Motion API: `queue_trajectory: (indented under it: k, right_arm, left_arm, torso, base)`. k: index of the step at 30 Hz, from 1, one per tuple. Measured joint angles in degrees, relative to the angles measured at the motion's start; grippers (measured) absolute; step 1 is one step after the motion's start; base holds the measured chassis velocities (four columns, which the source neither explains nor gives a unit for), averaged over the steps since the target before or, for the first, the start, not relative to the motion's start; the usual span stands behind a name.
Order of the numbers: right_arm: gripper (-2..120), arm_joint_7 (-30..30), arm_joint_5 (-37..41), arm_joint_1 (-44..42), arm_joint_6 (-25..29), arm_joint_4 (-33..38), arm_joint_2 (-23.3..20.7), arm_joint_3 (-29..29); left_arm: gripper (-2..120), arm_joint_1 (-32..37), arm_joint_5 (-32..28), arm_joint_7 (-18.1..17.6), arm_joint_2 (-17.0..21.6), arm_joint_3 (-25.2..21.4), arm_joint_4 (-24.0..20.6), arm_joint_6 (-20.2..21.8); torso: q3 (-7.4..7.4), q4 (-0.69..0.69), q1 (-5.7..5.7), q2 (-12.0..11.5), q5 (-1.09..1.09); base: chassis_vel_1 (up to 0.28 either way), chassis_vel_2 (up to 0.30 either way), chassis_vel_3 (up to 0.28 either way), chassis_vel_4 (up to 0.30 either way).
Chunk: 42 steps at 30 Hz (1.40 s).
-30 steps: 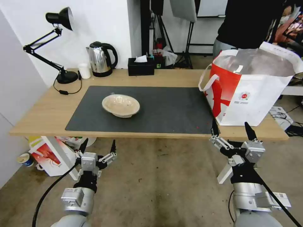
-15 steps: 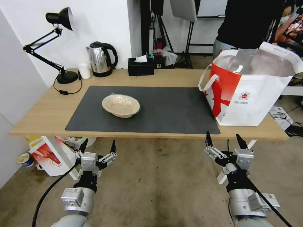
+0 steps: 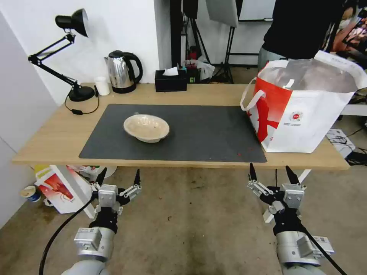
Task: Pick up the trash from the table and place it into the takeout bag.
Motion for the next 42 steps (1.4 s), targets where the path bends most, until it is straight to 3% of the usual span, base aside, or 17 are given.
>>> queue_trajectory:
  k: [42]
  right_arm:
    - [100, -0.6, -0.5, 1.0, -0.9, -3.7, -0.3, -2.8]
  left_arm:
    - [100, 0.0, 0.0, 0.0, 0.0, 0.0, 0.0, 0.0]
  torso:
    - [0.00, 0.00, 0.00, 0.0, 0.00]
  base:
    - [0.000, 0.000, 0.000, 0.000]
